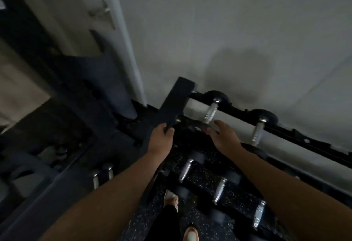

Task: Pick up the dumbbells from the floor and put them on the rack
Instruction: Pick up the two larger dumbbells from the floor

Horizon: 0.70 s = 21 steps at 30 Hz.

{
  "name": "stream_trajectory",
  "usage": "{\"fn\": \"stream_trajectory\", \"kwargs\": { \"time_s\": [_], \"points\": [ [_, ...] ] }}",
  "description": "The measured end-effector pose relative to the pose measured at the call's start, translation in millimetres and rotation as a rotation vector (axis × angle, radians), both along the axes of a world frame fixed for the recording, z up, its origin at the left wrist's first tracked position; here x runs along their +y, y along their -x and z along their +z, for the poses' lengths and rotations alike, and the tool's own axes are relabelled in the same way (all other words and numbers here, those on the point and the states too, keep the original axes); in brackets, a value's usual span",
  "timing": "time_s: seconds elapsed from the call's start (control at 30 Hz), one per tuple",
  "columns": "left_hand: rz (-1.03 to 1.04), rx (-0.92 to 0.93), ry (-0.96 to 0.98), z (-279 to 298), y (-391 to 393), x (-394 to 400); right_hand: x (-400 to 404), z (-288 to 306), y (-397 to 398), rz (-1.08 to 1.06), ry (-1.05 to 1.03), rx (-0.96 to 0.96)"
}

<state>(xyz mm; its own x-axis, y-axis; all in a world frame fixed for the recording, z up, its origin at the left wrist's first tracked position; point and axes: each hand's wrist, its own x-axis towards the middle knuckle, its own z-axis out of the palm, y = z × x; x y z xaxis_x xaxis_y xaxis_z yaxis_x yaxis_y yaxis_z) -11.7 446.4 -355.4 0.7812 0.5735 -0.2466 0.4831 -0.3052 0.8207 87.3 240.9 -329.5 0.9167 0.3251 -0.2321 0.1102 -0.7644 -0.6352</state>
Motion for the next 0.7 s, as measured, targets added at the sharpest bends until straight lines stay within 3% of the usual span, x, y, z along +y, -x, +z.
{"fn": "stream_trajectory", "kwargs": {
  "time_s": [0.3,0.5,0.7],
  "points": [
    [0.330,0.215,-0.064,-28.7,191.0,142.5,158.3,-28.1,103.9,0.368,-0.011,0.068],
    [0.388,0.315,-0.087,-71.5,279.4,229.9,268.1,-66.1,169.8,0.519,0.063,0.132],
    [0.348,0.406,-0.067,-119.8,320.7,319.4,368.4,-127.5,232.4,0.493,0.096,0.236]
  ]
}}
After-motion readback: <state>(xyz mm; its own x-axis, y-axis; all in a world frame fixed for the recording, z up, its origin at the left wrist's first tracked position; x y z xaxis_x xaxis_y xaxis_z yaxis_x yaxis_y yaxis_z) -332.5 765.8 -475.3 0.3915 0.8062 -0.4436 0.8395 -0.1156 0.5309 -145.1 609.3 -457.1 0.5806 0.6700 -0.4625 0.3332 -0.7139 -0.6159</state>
